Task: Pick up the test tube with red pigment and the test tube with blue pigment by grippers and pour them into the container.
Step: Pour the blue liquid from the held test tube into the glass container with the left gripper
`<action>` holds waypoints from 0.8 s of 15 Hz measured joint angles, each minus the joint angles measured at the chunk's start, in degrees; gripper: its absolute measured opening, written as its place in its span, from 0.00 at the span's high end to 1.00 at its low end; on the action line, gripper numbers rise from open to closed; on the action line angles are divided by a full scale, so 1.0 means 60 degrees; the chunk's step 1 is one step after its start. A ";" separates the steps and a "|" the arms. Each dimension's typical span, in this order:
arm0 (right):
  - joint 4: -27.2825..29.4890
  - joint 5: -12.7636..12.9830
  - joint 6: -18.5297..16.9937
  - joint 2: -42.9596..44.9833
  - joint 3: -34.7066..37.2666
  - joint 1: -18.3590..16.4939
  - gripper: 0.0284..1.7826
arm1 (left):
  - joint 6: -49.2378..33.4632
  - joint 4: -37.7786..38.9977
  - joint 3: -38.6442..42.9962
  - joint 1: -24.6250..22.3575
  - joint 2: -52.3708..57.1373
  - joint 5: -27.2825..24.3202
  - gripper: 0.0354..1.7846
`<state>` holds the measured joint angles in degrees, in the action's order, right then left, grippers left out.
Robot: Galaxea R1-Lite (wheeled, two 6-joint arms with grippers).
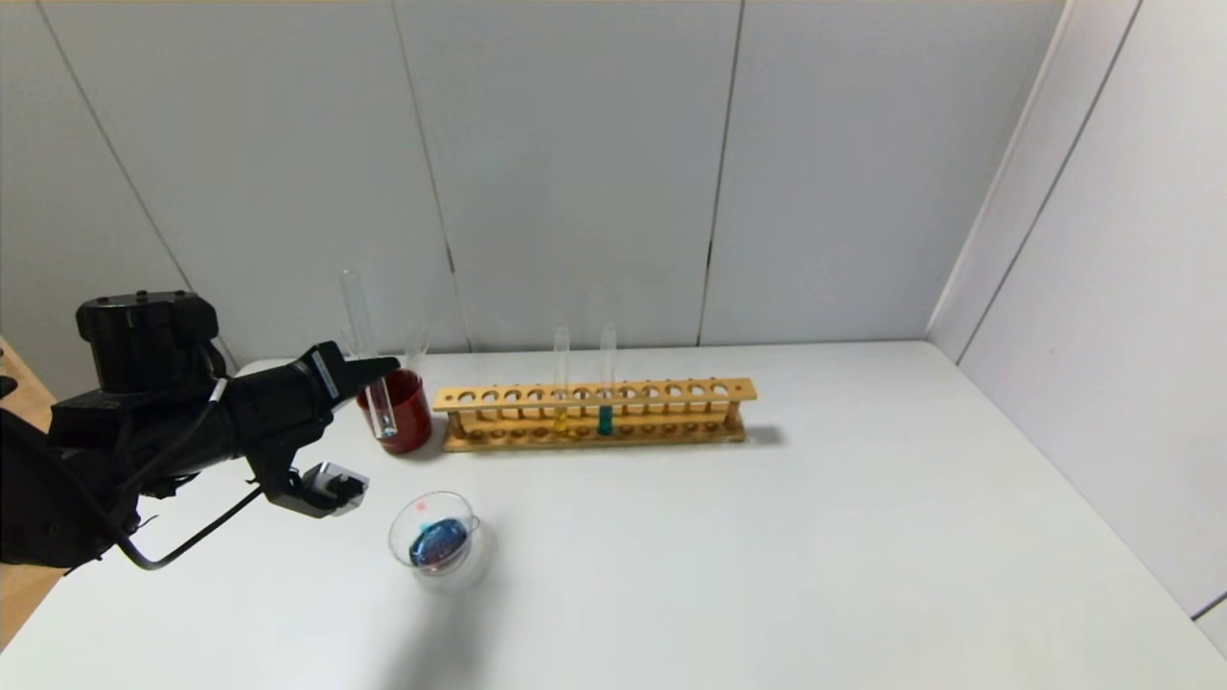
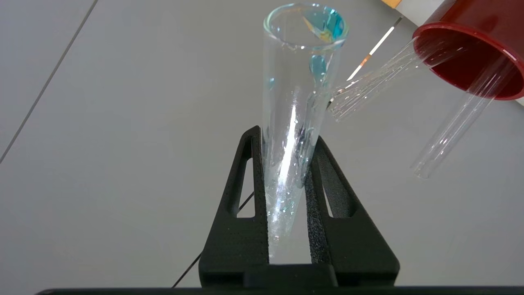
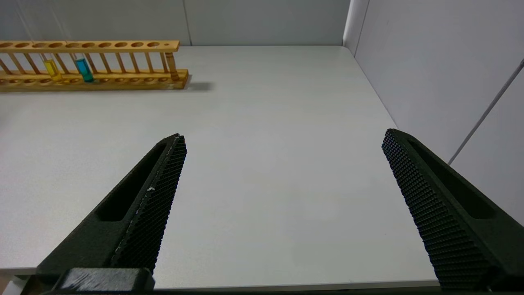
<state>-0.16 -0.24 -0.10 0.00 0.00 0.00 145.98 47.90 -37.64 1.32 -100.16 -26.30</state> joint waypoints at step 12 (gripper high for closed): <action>0.0000 0.0004 0.0004 0.0000 0.0000 0.0000 0.02 | -0.2509 0.0181 0.0638 0.0165 0.0067 0.1380 0.84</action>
<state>-0.16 -0.22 -0.07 0.00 0.00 0.00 130.93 48.98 -33.82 2.30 -99.76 -18.02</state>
